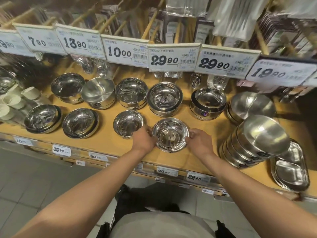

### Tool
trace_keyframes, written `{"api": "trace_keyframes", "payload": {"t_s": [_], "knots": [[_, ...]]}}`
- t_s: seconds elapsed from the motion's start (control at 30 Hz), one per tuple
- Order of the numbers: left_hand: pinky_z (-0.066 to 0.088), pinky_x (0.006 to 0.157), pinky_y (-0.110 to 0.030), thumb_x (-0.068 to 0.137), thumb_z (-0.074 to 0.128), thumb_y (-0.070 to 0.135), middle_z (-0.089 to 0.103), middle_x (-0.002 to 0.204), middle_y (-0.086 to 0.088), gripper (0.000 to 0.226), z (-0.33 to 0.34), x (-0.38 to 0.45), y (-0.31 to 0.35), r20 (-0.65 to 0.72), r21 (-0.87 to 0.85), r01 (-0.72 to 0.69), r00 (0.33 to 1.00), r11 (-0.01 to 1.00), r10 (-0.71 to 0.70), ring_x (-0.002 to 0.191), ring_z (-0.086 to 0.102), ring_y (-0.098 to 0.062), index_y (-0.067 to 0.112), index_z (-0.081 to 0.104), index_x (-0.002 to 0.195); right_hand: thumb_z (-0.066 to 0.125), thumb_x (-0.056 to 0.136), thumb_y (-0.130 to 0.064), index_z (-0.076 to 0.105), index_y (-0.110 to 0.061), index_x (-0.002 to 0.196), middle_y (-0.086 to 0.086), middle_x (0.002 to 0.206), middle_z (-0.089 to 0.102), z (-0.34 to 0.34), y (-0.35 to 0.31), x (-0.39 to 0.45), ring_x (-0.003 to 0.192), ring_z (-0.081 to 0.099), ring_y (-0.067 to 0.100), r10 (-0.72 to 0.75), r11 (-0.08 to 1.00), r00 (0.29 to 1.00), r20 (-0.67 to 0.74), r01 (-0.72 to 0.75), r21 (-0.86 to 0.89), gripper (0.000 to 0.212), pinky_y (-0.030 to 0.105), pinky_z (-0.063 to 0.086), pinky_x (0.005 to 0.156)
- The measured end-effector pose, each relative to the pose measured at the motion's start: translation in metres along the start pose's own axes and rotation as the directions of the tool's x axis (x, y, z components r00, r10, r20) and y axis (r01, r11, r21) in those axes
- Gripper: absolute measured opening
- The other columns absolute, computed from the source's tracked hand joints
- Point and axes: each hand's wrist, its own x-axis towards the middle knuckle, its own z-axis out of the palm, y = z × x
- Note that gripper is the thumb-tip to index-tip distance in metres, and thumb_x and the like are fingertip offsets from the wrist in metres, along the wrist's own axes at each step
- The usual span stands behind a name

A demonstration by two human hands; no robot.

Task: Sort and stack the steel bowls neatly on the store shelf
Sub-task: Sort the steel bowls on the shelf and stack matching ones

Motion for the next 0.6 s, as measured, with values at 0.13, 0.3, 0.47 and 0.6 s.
{"api": "trace_keyframes", "payload": {"t_s": [0.13, 0.3, 0.47, 0.6], "knots": [[0.040, 0.050, -0.010, 0.083, 0.074, 0.009, 0.070, 0.076, 0.002, 0.009, 0.002, 0.000, -0.006, 0.022, 0.026, -0.080, 0.997, 0.996, 0.079, 0.066, 0.063, -0.014, 0.016, 0.068, 0.085, 0.063, 0.092, -0.022, 0.073, -0.015, 0.107, 0.000, 0.098, 0.074, 0.001, 0.008, -0.007, 0.093, 0.066, 0.019, -0.021, 0.999, 1.000, -0.019, 0.020, -0.026, 0.020, 0.024, 0.034, 0.067], [0.048, 0.066, -0.021, 0.086, 0.066, 0.006, 0.075, 0.084, -0.009, 0.012, 0.005, -0.001, -0.006, 0.065, 0.106, -0.183, 0.982, 0.977, 0.177, 0.075, 0.066, -0.021, 0.005, 0.075, 0.094, 0.068, 0.090, -0.021, 0.070, -0.016, 0.114, -0.003, 0.090, 0.071, -0.001, 0.018, -0.018, 0.081, 0.059, 0.011, 0.031, 0.998, 0.997, -0.064, -0.027, 0.065, 0.024, 0.001, 0.036, 0.058], [0.046, 0.060, -0.013, 0.088, 0.063, 0.005, 0.075, 0.087, -0.010, 0.016, 0.005, -0.003, -0.006, 0.084, 0.129, -0.239, 0.970, 0.962, 0.230, 0.074, 0.066, -0.021, 0.004, 0.074, 0.099, 0.068, 0.092, -0.024, 0.068, -0.016, 0.118, -0.002, 0.093, 0.069, -0.001, 0.015, -0.022, 0.075, 0.056, 0.008, 0.050, 0.997, 0.996, -0.070, -0.046, 0.059, 0.028, 0.005, 0.038, 0.056], [0.051, 0.069, -0.027, 0.092, 0.064, 0.012, 0.075, 0.091, -0.008, 0.013, -0.001, -0.003, -0.004, 0.145, 0.107, -0.213, 0.970, 0.971, 0.196, 0.086, 0.070, -0.025, 0.006, 0.073, 0.100, 0.066, 0.093, -0.022, 0.066, -0.016, 0.122, 0.003, 0.106, 0.073, -0.003, 0.011, -0.024, 0.088, 0.058, 0.013, 0.090, 0.994, 0.995, -0.045, -0.087, 0.071, 0.030, 0.023, 0.039, 0.075]]}}
